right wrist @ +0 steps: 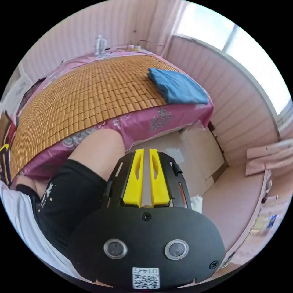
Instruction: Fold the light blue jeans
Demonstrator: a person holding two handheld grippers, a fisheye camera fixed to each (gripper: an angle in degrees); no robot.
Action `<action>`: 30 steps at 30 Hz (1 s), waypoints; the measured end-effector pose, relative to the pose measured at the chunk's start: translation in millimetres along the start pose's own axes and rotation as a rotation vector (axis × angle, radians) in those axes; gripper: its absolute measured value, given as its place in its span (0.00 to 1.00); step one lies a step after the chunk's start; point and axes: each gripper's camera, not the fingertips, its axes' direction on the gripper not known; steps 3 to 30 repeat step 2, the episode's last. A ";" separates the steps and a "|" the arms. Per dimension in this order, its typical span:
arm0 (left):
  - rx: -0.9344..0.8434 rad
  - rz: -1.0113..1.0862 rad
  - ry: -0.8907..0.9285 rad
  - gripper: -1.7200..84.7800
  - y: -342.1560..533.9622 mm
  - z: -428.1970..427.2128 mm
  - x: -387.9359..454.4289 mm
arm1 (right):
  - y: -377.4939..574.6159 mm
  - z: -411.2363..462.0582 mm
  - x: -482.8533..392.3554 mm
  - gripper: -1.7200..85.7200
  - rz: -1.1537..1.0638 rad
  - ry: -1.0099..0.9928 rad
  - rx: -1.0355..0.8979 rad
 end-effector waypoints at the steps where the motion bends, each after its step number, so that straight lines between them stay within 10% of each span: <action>1: 0.013 -0.017 -0.033 0.01 20.2 -8.0 -3.2 | -10.0 -8.1 -11.7 0.05 -0.048 0.000 0.017; 30: 0.034 -0.068 -0.092 0.01 59.5 -20.9 -9.6 | -32.3 -25.4 -36.4 0.05 -0.143 -0.002 0.064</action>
